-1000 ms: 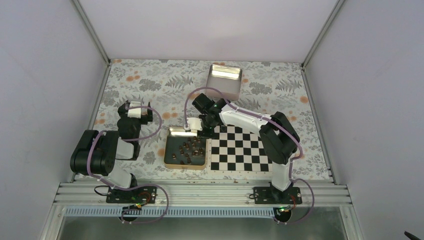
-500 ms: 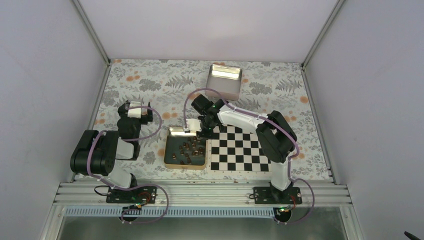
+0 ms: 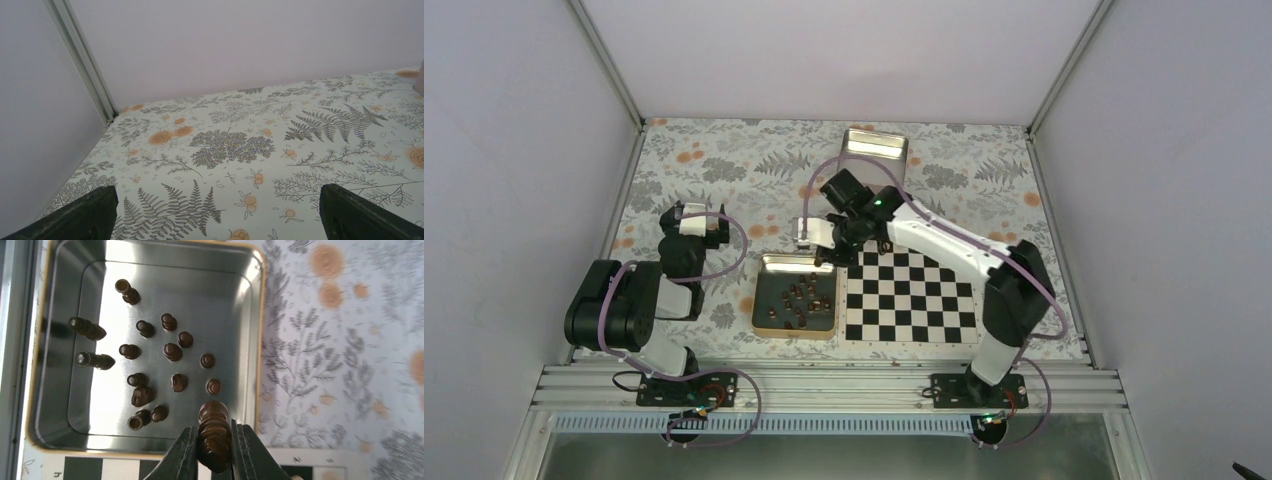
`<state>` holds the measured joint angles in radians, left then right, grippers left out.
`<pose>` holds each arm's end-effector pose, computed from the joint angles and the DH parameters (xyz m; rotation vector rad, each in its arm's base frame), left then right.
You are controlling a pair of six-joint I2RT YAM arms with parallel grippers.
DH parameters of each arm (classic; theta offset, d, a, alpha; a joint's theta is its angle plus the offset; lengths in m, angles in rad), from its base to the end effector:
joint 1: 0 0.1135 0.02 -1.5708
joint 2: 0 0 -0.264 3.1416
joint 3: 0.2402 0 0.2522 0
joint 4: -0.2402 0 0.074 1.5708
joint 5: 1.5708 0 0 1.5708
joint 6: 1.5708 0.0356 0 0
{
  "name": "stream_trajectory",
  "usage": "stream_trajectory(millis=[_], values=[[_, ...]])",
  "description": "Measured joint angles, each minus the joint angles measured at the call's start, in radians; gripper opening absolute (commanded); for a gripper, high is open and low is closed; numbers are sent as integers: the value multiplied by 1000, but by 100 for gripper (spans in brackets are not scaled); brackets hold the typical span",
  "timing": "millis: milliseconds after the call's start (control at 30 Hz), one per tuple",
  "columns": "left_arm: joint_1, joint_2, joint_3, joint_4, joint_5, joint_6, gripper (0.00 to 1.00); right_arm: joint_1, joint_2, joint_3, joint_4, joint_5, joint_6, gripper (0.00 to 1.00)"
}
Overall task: Set up the chess pieces on the board
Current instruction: Pick up the chess piece from the storage box, then place the chess piece on the chessboard.
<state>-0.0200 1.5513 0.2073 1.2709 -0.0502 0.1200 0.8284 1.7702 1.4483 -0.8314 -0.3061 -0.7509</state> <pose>0.2376 -0.0030 0.1443 0.0768 1.6433 0.1176 0.2405 0.2780 0.2530 -1.9826 1.8414 0.4390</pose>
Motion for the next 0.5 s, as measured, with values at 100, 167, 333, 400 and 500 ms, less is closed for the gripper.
stream_trajectory(millis=[100,167,333,400,500], values=[[0,0,0,0,0,0,100,-16,-88,-19,-2,6,13,7],[0,0,0,0,0,0,100,-43,-160,-71,0,5,20,7],[0,0,0,0,0,0,100,-148,-312,-225,-29,35,26,7],[0,0,0,0,0,0,100,-177,-358,-288,-48,54,27,7],[0,0,0,0,0,0,100,-182,-415,-370,-90,72,27,7]])
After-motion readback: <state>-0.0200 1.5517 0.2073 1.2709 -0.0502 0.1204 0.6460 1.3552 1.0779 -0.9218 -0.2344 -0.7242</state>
